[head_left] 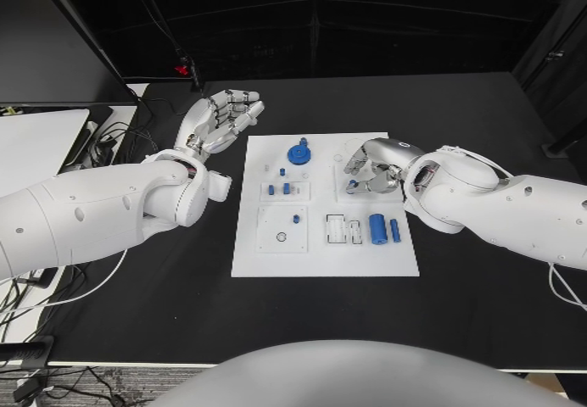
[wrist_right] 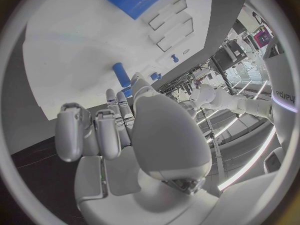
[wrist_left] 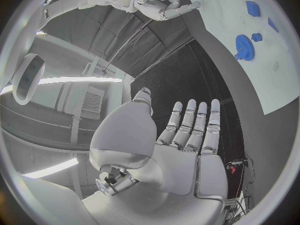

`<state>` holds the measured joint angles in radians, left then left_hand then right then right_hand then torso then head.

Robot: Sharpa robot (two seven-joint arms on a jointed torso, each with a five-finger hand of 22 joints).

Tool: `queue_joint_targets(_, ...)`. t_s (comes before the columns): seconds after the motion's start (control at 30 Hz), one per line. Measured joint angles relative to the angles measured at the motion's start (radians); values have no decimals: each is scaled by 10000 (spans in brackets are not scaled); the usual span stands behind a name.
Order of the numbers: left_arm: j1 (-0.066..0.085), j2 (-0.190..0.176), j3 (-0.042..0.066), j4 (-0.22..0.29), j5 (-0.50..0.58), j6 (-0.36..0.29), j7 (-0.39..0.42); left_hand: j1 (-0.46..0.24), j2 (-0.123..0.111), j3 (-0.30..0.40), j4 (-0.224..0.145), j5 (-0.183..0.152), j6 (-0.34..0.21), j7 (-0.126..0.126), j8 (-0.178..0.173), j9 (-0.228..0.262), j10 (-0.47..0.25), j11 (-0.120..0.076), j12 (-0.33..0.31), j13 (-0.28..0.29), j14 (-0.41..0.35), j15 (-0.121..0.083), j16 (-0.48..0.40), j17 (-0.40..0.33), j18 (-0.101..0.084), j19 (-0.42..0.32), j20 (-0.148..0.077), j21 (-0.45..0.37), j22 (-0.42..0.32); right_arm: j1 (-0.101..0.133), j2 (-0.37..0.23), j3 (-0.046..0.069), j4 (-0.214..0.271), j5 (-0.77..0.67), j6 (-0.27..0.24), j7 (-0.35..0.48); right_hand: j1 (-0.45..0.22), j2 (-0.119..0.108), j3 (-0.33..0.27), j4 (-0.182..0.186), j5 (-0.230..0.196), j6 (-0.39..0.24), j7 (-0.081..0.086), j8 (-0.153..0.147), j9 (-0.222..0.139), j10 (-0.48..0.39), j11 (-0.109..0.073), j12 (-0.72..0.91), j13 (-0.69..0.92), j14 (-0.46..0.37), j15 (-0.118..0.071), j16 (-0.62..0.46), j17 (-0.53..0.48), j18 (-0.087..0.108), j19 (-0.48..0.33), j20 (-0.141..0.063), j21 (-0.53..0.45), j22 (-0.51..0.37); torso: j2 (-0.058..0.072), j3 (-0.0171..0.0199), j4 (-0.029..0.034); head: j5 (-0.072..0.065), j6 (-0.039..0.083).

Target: Assemble the parts on the task board

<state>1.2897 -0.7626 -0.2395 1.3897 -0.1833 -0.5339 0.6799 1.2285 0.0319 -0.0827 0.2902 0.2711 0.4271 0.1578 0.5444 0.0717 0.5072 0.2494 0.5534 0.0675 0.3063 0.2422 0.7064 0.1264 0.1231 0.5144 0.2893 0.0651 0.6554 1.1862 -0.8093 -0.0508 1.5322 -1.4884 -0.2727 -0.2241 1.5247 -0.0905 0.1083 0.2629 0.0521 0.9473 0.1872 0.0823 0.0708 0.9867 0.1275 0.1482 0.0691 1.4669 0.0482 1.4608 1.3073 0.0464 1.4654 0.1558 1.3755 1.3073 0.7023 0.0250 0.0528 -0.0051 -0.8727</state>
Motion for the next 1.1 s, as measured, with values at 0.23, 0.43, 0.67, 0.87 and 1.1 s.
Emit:
queue_joint_targets(0.23,-1,-10,0,1,0,1,0,0,0,0,0,0,0,0,0,0,0,0,36,0,0,0,0,-11,0,0,0,0,0,-17,110,-1,-74,-66,324,-215,159,158,-1,-1,0,373,-65,160,30,430,-74,215,0,-24,-24,0,0,0,11,-60,0,0,-6,0,0,9,0)
queue_joint_targets(0.43,-1,-1,0,-14,0,10,0,0,0,0,0,0,-36,-37,39,1,0,0,35,0,0,0,0,-10,0,0,0,0,-10,-21,157,-1,-83,-152,543,-419,294,293,5,5,0,896,-217,381,94,908,-221,342,-11,-1,-183,0,0,0,-7,-149,-36,0,-10,2,-7,16,0)
queue_joint_targets(0.67,-2,4,0,-29,0,23,0,40,40,0,0,0,-36,-36,39,1,0,0,34,0,0,0,0,-20,0,0,0,0,-9,-25,167,0,-82,-293,587,-536,602,597,168,56,-6,1517,-518,603,136,1571,-494,405,-32,-2,-365,0,7,0,15,-309,-51,0,-10,3,-8,-6,0)
queue_joint_targets(0.87,-3,5,0,-32,0,29,0,40,40,0,0,0,-35,-36,39,1,0,0,34,0,0,0,0,-20,-1,0,0,0,-9,-39,140,-1,-82,-335,311,-404,803,654,243,72,-11,1712,-575,696,139,1847,-604,371,-75,-36,-469,0,7,0,13,-450,-51,0,-8,4,-8,4,0)
queue_joint_targets(1.1,-3,2,0,-33,0,30,0,40,39,-29,29,0,-35,-36,39,1,0,0,33,0,-8,-8,37,-28,0,0,0,0,-16,-54,53,-11,-42,-204,-177,-105,1038,712,294,126,-65,1716,-572,712,139,1927,-613,172,-84,-1,-503,-1,5,1,-24,-486,-51,0,-7,4,-7,43,0)
